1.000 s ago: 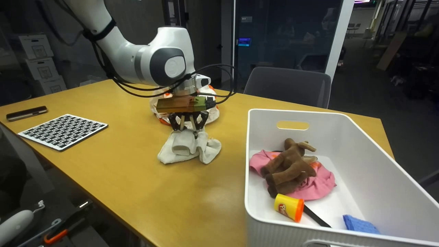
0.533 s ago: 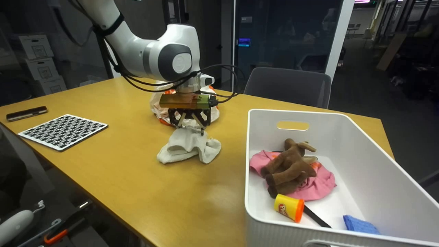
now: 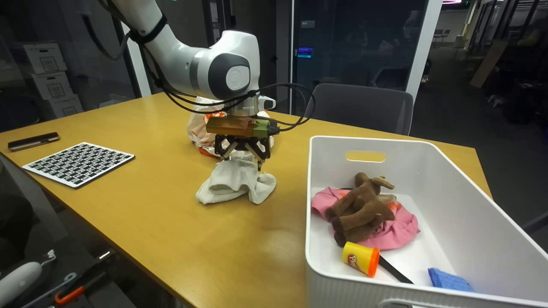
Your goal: Pick up the light pink shirt and white towel from the basket and put it on the table then pick up the pink shirt and white towel from the table and put them in the plastic bag one by one
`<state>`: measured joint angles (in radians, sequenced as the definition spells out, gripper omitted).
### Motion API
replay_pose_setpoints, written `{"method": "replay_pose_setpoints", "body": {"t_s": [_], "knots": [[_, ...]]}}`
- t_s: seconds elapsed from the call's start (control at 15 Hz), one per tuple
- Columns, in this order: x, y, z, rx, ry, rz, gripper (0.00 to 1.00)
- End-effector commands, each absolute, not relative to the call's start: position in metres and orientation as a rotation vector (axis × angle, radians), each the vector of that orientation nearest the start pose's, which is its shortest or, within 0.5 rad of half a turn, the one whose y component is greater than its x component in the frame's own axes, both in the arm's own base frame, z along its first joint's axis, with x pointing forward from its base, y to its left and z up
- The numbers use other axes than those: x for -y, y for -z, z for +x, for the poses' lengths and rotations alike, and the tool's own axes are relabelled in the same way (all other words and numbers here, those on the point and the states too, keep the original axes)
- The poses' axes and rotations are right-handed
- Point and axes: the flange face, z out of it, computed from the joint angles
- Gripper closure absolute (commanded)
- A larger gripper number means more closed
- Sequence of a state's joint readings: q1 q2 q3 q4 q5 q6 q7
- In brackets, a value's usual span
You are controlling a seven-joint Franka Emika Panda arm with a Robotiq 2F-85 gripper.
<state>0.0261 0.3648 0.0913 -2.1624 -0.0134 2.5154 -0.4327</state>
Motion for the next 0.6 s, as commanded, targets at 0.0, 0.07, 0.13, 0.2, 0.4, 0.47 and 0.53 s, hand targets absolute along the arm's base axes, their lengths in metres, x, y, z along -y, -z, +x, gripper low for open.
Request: {"method": "replay_pose_setpoints", "body": {"t_s": [0.0, 0.07, 0.13, 0.2, 0.4, 0.47, 0.53], "knots": [[-0.081, -0.209, 0.568, 0.866, -0.078, -2.926, 0.0], [-0.087, -0.206, 0.566, 0.868, -0.11, -2.893, 0.0], [-0.09, -0.2, 0.565, 0.875, -0.122, -2.895, 0.0], [-0.091, -0.196, 0.566, 0.878, -0.128, -2.908, 0.0], [-0.082, -0.184, 0.569, 0.894, -0.14, -2.899, 0.0], [-0.078, -0.181, 0.57, 0.898, -0.145, -2.892, 0.0], [-0.074, -0.179, 0.57, 0.915, -0.155, -2.894, 0.0]]}}
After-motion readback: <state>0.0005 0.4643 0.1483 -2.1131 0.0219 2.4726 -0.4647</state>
